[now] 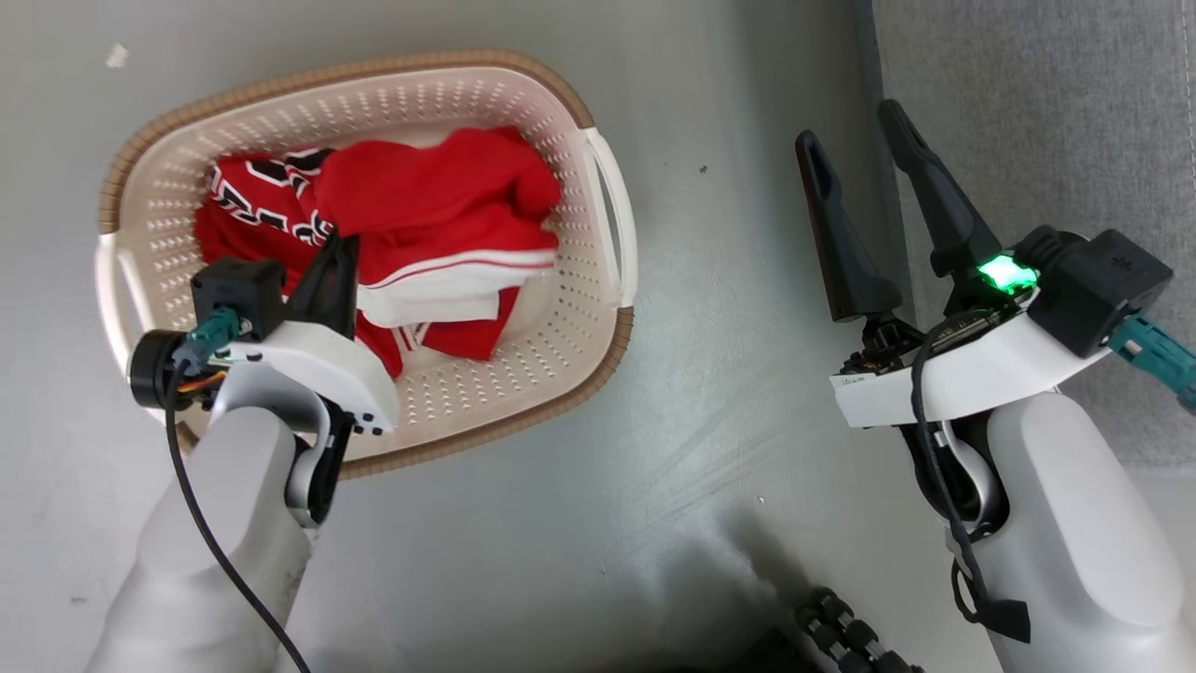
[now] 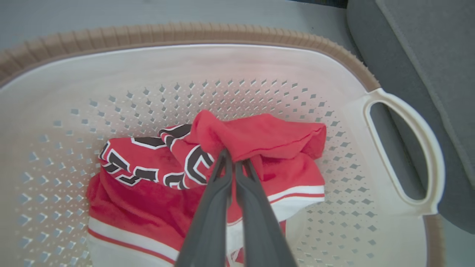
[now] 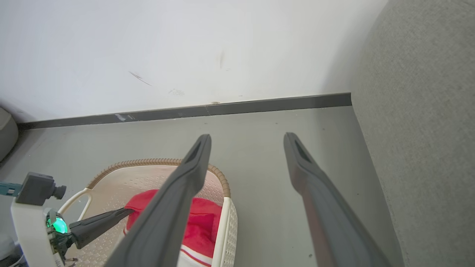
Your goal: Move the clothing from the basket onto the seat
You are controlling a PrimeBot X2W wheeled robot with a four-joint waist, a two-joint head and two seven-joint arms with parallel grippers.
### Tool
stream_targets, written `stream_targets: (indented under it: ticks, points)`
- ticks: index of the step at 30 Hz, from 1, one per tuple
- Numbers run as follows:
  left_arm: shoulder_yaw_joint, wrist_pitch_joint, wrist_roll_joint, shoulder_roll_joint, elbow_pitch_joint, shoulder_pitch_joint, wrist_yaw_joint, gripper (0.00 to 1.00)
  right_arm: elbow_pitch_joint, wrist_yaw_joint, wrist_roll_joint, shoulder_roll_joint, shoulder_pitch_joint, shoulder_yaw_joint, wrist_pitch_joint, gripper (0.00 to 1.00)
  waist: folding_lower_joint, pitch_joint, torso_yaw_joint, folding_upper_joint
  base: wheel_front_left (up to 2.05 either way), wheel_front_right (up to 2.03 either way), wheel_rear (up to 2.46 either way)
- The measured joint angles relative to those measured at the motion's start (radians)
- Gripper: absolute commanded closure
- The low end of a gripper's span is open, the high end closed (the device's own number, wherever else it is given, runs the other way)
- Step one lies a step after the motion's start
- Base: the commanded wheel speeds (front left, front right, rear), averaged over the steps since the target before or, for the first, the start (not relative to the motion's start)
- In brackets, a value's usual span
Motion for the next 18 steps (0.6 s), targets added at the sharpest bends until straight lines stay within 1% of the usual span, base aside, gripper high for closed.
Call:
stream_targets:
  ticks: [12,13,18]
  points:
    - [-0.026,-0.009,-0.026,-0.024,-0.026,0.072,-0.028,1.0,0.052,0.0,-0.041,-0.002,0.012,-0.025,0.0,0.0,-0.0001,-0.1,0.054,0.0,0.0,0.0,0.0]
    - [-0.028,-0.009,-0.029,-0.026,-0.028,0.081,-0.035,1.0,0.055,0.0,-0.044,-0.002,0.018,-0.028,0.0,0.0,-0.0001,-0.11,0.059,0.0,0.0,0.0,0.0]
    - [-0.035,-0.02,-0.033,-0.036,-0.036,0.116,-0.041,1.0,0.073,0.0,-0.05,-0.002,0.059,-0.039,0.0,0.0,0.0,-0.163,0.083,0.0,0.0,0.0,0.0]
